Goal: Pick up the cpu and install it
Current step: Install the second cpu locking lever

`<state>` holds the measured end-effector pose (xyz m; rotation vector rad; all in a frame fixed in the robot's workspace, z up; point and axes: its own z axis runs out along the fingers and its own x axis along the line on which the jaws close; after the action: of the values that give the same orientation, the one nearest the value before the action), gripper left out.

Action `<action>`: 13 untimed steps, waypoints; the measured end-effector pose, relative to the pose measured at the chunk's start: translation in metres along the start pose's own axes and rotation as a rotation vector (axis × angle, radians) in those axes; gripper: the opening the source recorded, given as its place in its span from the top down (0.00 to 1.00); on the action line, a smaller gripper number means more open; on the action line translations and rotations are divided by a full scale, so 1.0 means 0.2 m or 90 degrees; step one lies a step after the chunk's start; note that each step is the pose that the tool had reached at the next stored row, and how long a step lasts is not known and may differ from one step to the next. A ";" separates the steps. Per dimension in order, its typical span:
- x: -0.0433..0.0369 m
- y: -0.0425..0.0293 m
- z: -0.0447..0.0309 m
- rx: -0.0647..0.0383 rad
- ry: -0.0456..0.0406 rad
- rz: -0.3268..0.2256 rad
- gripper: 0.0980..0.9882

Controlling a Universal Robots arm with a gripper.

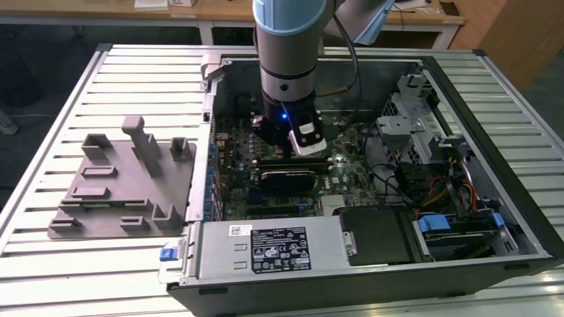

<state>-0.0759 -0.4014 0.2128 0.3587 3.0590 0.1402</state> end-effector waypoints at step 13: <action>0.000 -0.003 0.003 -0.003 0.0008 -0.001 0.99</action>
<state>-0.0760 -0.4018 0.2121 0.3570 3.0594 0.1480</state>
